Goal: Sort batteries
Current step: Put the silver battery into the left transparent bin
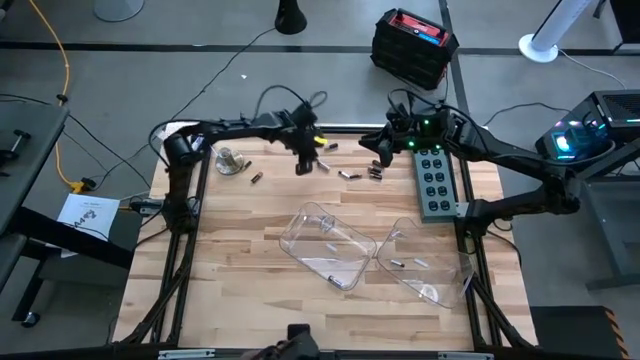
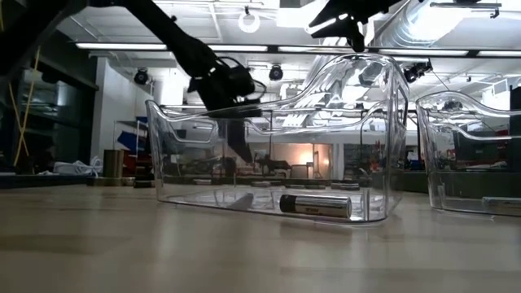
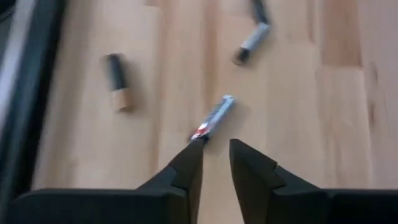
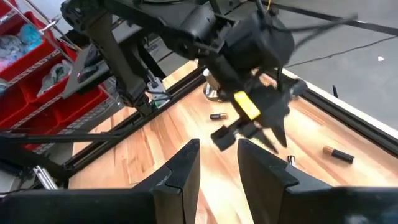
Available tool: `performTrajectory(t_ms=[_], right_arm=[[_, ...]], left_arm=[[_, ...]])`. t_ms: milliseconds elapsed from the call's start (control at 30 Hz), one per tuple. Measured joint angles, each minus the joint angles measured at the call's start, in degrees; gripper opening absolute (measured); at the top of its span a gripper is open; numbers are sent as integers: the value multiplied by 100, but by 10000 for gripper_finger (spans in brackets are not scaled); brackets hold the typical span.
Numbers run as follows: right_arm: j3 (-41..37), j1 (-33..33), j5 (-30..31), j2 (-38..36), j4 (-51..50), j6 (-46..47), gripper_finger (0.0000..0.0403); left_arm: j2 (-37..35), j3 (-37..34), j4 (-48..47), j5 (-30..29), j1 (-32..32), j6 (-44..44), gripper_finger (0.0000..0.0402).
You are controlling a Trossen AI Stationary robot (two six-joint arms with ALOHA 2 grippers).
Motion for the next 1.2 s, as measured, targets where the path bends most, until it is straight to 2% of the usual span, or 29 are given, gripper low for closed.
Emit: performTrajectory(t_ms=[200, 300, 500, 667, 800, 900, 967, 1033, 1200], right_arm=[[0, 2, -17, 0, -10, 188, 100], [0, 4, -17, 0, -14, 214, 100], [0, 4, -17, 0, -38, 302, 100], [0, 4, -15, 0, -38, 282, 100], [0, 4, -15, 0, -38, 281, 100], [0, 4, -13, 0, -40, 288, 100], [0, 4, -13, 0, -40, 302, 100], [0, 4, -15, 0, -40, 263, 100], [0, 4, -27, 0, -40, 160, 100]], left_arm=[[213, 6, 615, -68, -215, 693, 137], [350, 24, 684, -360, -291, 1150, 157], [564, 10, 114, -489, -337, 1809, 165], [660, 22, 247, -571, -290, 1638, 163], [664, 21, 180, -652, -278, 1234, 129], [671, 137, 33, -686, -223, 989, 70], [673, 282, -224, -491, -155, 897, 27], [660, 403, -448, -224, -91, 731, 14], [441, 579, -950, -149, -22, 592, 1]])
